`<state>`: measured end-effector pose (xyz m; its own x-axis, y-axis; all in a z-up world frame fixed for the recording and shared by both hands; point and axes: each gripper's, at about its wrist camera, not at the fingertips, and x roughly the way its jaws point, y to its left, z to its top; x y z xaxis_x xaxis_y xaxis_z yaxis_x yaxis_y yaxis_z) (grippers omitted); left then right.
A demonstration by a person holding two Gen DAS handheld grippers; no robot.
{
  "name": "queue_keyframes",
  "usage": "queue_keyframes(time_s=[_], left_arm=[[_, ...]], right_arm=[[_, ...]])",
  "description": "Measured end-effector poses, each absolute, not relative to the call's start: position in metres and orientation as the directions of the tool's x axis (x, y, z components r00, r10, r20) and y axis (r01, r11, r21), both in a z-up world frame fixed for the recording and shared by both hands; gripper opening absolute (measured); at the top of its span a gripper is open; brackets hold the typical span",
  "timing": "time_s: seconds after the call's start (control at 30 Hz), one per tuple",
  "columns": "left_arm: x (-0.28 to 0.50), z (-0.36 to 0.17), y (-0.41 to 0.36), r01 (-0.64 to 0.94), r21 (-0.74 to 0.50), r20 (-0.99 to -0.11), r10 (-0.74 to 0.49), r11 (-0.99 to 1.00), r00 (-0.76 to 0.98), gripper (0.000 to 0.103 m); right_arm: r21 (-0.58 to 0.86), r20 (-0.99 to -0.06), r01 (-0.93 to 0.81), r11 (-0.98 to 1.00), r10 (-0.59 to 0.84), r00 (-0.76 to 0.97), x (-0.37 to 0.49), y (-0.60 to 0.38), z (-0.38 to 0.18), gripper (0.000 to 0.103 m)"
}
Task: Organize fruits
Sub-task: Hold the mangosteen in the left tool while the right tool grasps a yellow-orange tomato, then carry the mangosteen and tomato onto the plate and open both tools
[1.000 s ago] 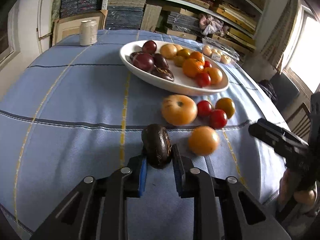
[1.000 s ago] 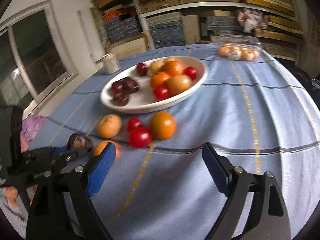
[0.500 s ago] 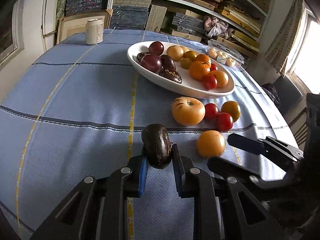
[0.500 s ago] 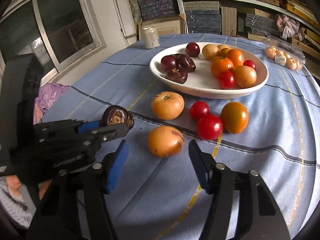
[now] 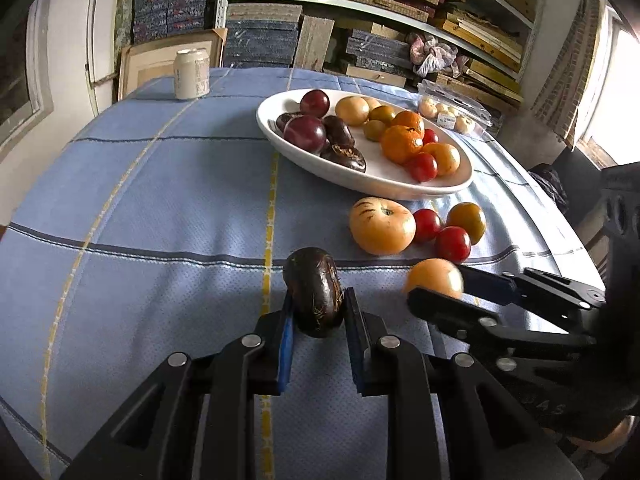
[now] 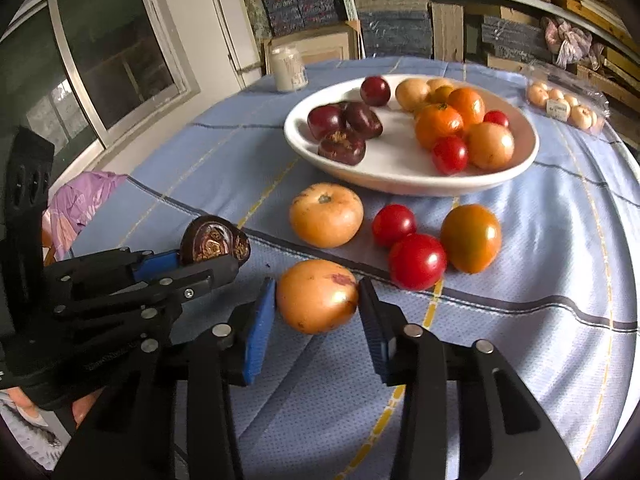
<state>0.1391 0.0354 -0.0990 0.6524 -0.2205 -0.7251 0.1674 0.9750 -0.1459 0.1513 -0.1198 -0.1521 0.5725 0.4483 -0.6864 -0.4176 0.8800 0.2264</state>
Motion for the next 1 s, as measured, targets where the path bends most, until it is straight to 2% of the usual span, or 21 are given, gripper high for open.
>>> queue_keyframes(time_s=[0.33, 0.77, 1.0], left_arm=[[0.128, -0.08, 0.025, 0.127, -0.013, -0.655, -0.105, 0.992, 0.749, 0.023], [0.17, -0.034, -0.012, 0.16, 0.078, -0.572, -0.088, 0.984, 0.815, 0.023], [0.212, -0.027, -0.032, 0.174, 0.089, -0.567, -0.094, 0.981, 0.819, 0.023]], right_arm=[[0.255, -0.616, -0.374, 0.892, 0.448, 0.648, 0.137, -0.149, -0.137, 0.041], [0.27, -0.515, -0.306, 0.913, 0.405, 0.755, 0.158, -0.194, -0.079, 0.041], [0.263, -0.499, -0.276, 0.924, 0.375, 0.781, 0.203, -0.197, -0.062, 0.041]])
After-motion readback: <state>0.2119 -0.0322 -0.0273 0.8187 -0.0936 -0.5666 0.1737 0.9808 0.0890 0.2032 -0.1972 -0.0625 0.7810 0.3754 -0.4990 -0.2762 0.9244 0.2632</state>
